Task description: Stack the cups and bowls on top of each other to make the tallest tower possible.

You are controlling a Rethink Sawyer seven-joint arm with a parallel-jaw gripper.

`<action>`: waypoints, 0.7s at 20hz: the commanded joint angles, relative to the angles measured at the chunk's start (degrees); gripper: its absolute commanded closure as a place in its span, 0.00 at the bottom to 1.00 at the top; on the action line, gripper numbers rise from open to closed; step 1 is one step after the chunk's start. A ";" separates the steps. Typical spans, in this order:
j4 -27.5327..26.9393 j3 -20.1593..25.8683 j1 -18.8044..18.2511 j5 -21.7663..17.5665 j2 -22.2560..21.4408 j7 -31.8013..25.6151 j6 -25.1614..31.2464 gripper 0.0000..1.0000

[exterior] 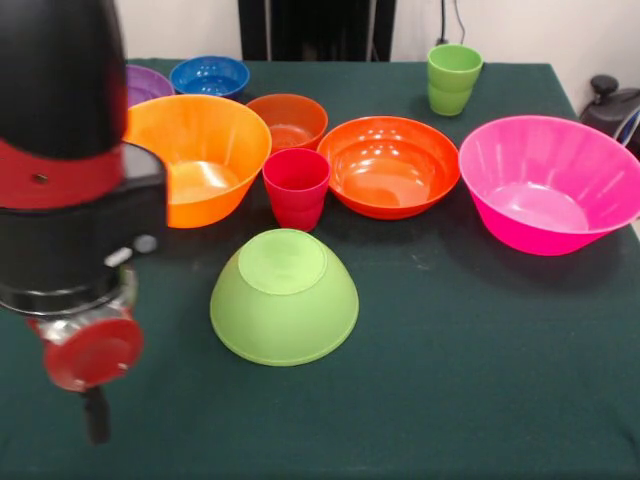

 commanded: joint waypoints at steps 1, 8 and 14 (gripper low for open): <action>-0.33 -10.08 2.32 10.02 4.86 17.72 -1.69 0.00; -2.48 -33.81 1.80 32.26 10.04 23.07 -4.74 0.00; -2.84 -56.60 0.42 54.42 12.12 26.84 -6.10 0.00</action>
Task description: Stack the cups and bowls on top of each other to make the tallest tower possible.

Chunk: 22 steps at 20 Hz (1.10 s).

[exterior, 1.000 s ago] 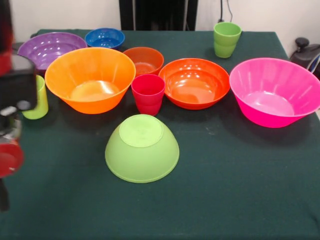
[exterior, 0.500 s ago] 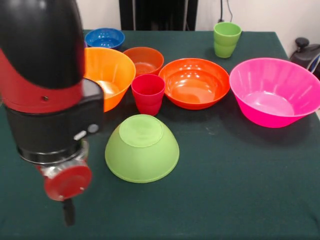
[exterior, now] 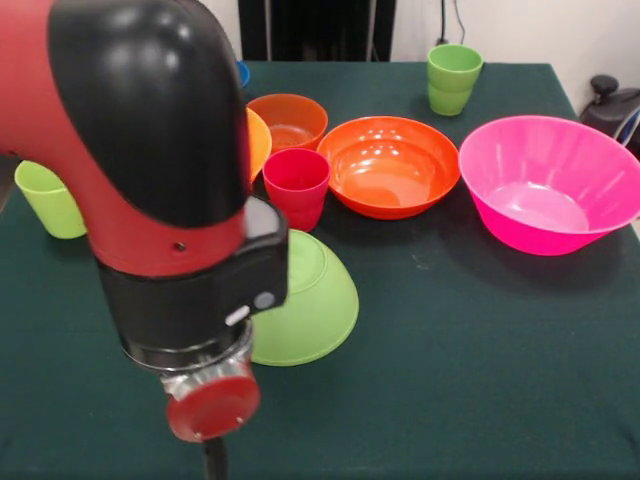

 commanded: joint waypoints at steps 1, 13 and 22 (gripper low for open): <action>0.06 -27.09 -0.22 20.76 3.19 17.53 -3.40 0.00; 1.07 -63.20 -1.25 56.67 3.20 24.70 -2.42 0.00; 1.91 -74.93 -0.82 68.67 2.13 26.86 0.43 0.00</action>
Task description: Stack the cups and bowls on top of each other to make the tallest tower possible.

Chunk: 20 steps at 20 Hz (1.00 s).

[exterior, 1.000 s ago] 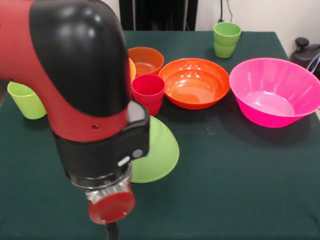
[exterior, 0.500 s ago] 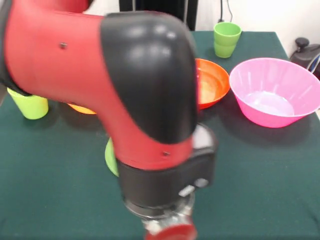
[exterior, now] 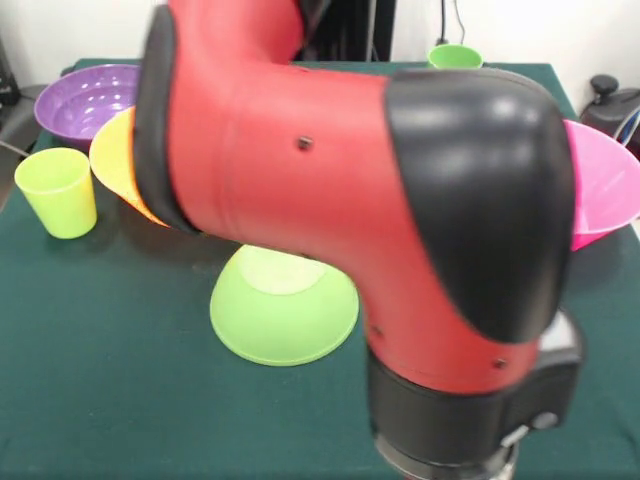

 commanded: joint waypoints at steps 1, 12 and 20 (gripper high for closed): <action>2.40 -15.45 -0.20 7.66 -0.60 14.25 3.92 0.00; 4.39 -8.86 2.06 3.42 -1.46 12.09 10.10 0.00; 6.80 -1.39 5.91 0.46 -3.89 13.39 15.74 0.00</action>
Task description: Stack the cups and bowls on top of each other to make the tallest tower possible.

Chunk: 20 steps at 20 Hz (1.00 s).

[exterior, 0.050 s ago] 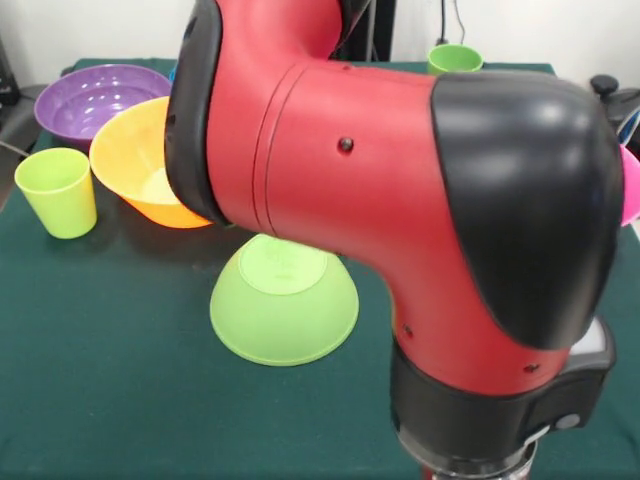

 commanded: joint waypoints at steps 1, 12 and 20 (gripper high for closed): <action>2.07 4.62 4.37 -4.98 -3.57 12.21 10.24 0.00; 3.73 5.18 7.50 -6.97 -5.36 15.14 14.33 0.00; 10.55 13.81 13.13 -12.77 -4.41 13.77 17.03 0.00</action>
